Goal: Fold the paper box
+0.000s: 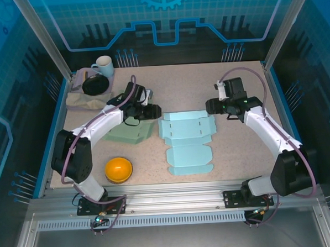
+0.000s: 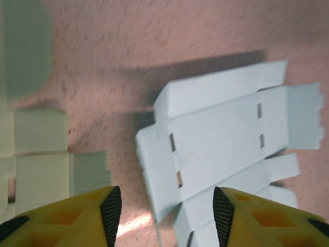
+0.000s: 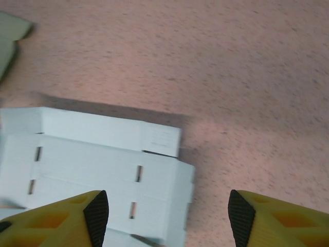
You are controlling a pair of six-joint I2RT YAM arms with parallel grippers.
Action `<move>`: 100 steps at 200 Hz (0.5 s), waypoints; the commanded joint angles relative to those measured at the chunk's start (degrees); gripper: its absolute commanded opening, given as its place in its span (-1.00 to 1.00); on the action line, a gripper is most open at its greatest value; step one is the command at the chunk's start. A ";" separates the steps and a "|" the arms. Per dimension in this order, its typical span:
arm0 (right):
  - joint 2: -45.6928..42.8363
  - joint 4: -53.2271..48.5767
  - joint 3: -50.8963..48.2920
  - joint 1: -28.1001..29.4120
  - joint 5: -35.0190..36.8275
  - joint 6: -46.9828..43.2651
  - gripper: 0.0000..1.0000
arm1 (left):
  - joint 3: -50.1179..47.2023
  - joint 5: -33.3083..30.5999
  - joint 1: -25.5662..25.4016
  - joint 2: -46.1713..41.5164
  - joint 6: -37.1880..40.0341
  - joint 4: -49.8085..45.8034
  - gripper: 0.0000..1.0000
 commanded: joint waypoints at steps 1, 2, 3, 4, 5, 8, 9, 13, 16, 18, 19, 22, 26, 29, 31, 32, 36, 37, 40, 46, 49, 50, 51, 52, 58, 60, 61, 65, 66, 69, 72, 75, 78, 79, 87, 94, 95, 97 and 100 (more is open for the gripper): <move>0.89 -1.58 0.79 4.35 -1.65 0.74 0.27 | 3.94 -0.79 -0.84 3.14 2.70 -2.15 0.06; 0.98 -1.42 0.76 4.54 -1.81 0.91 0.27 | 4.15 -0.77 -0.86 3.47 2.79 -2.20 0.05; 1.07 -1.26 0.70 4.67 -1.94 0.99 0.26 | 4.29 -0.81 -0.87 3.76 2.88 -2.27 0.06; 1.15 -1.08 0.58 4.87 -2.09 1.12 0.26 | 4.50 -0.78 -0.87 4.09 2.92 -2.35 0.05; 1.24 -0.95 0.47 5.06 -2.25 1.28 0.25 | 4.69 -0.81 -0.96 4.38 2.99 -2.39 0.05; 1.48 -0.47 0.20 5.51 -2.70 1.65 0.24 | 5.23 -0.84 -1.05 5.20 3.18 -2.59 0.05; 1.58 -0.25 0.15 5.73 -2.78 1.85 0.24 | 5.40 -0.80 -1.10 5.46 3.25 -2.60 0.05; 2.04 0.49 -0.33 6.41 -3.17 2.32 0.23 | 6.03 -0.84 -1.14 6.47 3.52 -2.61 0.04; 2.31 1.03 -0.56 6.88 -3.42 2.71 0.21 | 6.47 -0.97 -1.36 7.27 3.69 -2.67 0.04; 2.48 1.42 -0.83 7.26 -3.52 2.96 0.21 | 6.90 -1.01 -1.44 7.76 3.78 -2.69 0.04; 2.61 1.57 -0.98 7.40 -3.58 3.07 0.20 | 7.08 -1.01 -1.46 8.02 3.81 -2.69 0.04; 2.91 2.16 -1.39 7.84 -3.77 3.43 0.18 | 7.60 -1.09 -1.55 8.82 3.91 -2.72 0.04; 3.39 2.90 -2.04 8.40 -3.73 3.83 0.16 | 8.31 -1.13 -1.65 9.64 3.93 -2.73 0.03; 3.76 3.48 -2.50 8.73 -3.88 4.29 0.16 | 8.90 -1.12 -1.60 10.41 3.90 -2.82 0.03; 4.00 3.90 -2.81 9.06 -3.90 4.56 0.15 | 9.31 -1.05 -1.61 10.99 3.88 -2.86 0.02; 4.07 4.09 -2.98 9.18 -3.95 4.66 0.15 | 9.56 -1.03 -1.64 11.26 3.82 -2.86 0.02; 4.76 4.71 -3.42 9.58 -4.26 5.12 0.14 | 10.33 -1.07 -1.74 12.17 3.61 -3.04 0.02; 4.89 4.84 -3.59 9.61 -4.35 5.25 0.14 | 10.55 -1.05 -1.70 12.42 3.55 -3.09 0.02; 5.34 5.49 -3.90 9.91 -4.66 5.62 0.14 | 11.11 -0.95 -1.74 13.08 3.39 -3.19 0.01; 6.29 6.40 -4.68 10.28 -5.08 6.30 0.13 | 12.17 -0.86 -1.77 14.24 3.03 -3.30 0.00; 6.86 6.82 -5.01 10.46 -5.38 6.66 0.13 | 12.63 -0.91 -1.88 14.73 3.02 -3.31 0.00; 7.04 7.00 -5.13 10.49 -5.44 6.77 0.13 | 12.80 -0.97 -1.86 14.89 2.95 -3.35 0.00; 7.22 7.17 -5.19 10.50 -5.51 6.87 0.13 | 12.88 -0.99 -1.90 15.05 2.91 -3.37 0.00; 7.31 7.31 -5.31 10.56 -5.59 6.92 0.12 | 13.01 -1.01 -1.96 15.22 2.85 -3.39 0.00; 8.37 8.21 -6.02 10.74 -5.98 7.41 0.12 | 13.99 -1.35 -2.16 16.04 2.71 -3.46 -0.01; 8.67 8.47 -6.33 10.73 -6.08 7.58 0.12 | 14.30 -1.45 -2.23 16.28 2.66 -3.52 -0.01; 8.82 8.52 -6.45 10.76 -6.13 7.62 0.11 | 14.42 -1.50 -2.26 16.41 2.64 -3.55 -0.01; 9.44 9.11 -6.82 10.78 -6.22 7.89 0.11 | 14.88 -1.76 -2.37 16.82 2.62 -3.65 -0.02; 9.60 9.20 -7.00 10.78 -6.25 7.95 0.11 | 15.02 -1.87 -2.42 16.99 2.61 -3.70 -0.01; 9.98 9.68 -7.30 10.76 -6.33 8.17 0.11 | 15.31 -2.02 -2.57 17.24 2.54 -3.74 -0.01; 10.31 10.00 -7.64 10.70 -6.32 8.35 0.10 | 15.61 -2.19 -2.68 17.47 2.52 -3.89 -0.02; 10.65 10.45 -8.04 10.70 -6.33 8.41 0.09 | 15.85 -2.51 -2.78 17.76 2.37 -3.99 -0.01; 11.06 10.81 -8.31 10.70 -6.32 8.45 0.09 | 16.08 -2.70 -2.87 17.98 2.29 -4.00 -0.01; 11.16 10.88 -8.36 10.70 -6.30 8.46 0.09 | 16.15 -2.74 -2.89 18.05 2.27 -4.00 -0.02; 11.78 11.50 -8.92 10.69 -6.28 8.39 0.08 | 16.45 -3.03 -3.08 18.66 2.27 -4.16 -0.02; 12.37 11.94 -9.20 10.65 -6.36 7.84 0.08 | 16.51 -3.22 -3.24 19.04 2.31 -4.27 -0.03; 12.43 11.97 -9.25 10.63 -6.36 7.75 0.08 | 16.49 -3.22 -3.24 19.11 2.33 -4.27 -0.03; 12.50 12.07 -9.33 10.61 -6.41 7.54 0.08 | 16.46 -3.28 -3.23 19.18 2.41 -4.36 -0.03; 12.59 12.36 -9.40 10.53 -6.45 7.12 0.08 | 16.40 -3.39 -3.36 19.40 2.58 -4.43 -0.04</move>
